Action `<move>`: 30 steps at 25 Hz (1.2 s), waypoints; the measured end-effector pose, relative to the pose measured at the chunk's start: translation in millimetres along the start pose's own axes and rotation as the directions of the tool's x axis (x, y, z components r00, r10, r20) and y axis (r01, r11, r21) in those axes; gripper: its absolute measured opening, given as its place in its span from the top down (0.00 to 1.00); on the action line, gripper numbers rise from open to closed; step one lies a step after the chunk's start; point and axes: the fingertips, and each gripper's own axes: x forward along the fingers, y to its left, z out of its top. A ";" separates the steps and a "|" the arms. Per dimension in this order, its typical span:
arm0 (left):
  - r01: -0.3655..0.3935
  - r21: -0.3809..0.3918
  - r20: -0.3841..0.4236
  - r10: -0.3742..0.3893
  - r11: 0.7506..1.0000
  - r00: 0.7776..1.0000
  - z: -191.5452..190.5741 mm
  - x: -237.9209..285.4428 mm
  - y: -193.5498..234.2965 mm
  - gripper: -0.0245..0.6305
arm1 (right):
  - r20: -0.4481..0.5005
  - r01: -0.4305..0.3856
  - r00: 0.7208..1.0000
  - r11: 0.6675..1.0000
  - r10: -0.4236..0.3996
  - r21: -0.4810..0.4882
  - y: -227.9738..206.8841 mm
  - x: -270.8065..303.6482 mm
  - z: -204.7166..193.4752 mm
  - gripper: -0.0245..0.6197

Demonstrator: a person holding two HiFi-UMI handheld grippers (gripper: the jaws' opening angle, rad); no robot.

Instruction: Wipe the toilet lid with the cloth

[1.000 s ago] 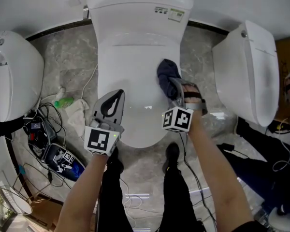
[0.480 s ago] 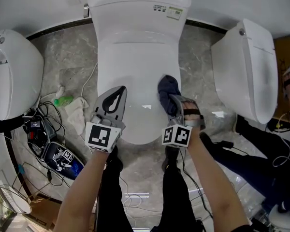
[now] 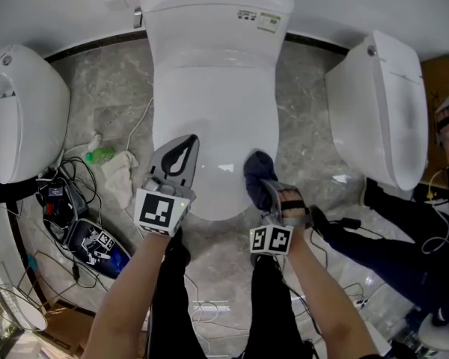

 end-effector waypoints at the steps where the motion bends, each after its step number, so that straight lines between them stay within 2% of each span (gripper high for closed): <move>1: -0.001 0.000 0.000 0.001 1.000 1.000 0.2 -1.0 -0.2 0.95 | -0.001 -0.005 1.000 1.000 0.005 0.000 4.2 -2.5 -0.4 0.81; 6: -0.002 0.000 0.002 0.002 1.000 1.000 -0.2 -4.8 -3.1 0.95 | 0.007 -0.007 1.000 1.000 0.007 0.003 6.7 -11.8 -0.7 0.81; 11: 0.001 -0.006 -0.003 -0.001 1.000 1.000 -1.8 -6.2 -1.2 0.95 | 0.034 0.061 0.998 0.998 -0.061 0.021 -37.4 -7.4 9.7 0.81; 17: -0.005 -0.005 -0.007 0.005 1.000 1.000 -3.4 -6.3 8.5 0.95 | 0.066 0.154 0.986 0.988 -0.153 -0.012 -122.9 44.7 41.9 0.81; 21: -0.013 -0.001 -0.011 0.013 1.000 1.000 -2.7 -5.6 20.0 0.95 | 0.080 0.184 0.980 0.982 -0.180 -0.041 -172.9 85.7 69.9 0.81; 24: -0.017 -0.003 -0.011 0.017 1.000 1.000 -2.3 -5.9 27.2 0.95 | 0.075 0.189 0.980 0.980 -0.184 -0.065 -195.2 109.5 83.5 0.81; 30: -0.014 -0.001 -0.015 0.014 1.000 1.000 -5.6 -7.9 36.3 0.95 | 0.051 0.188 0.982 0.974 -0.182 -0.130 -213.5 148.1 90.3 0.81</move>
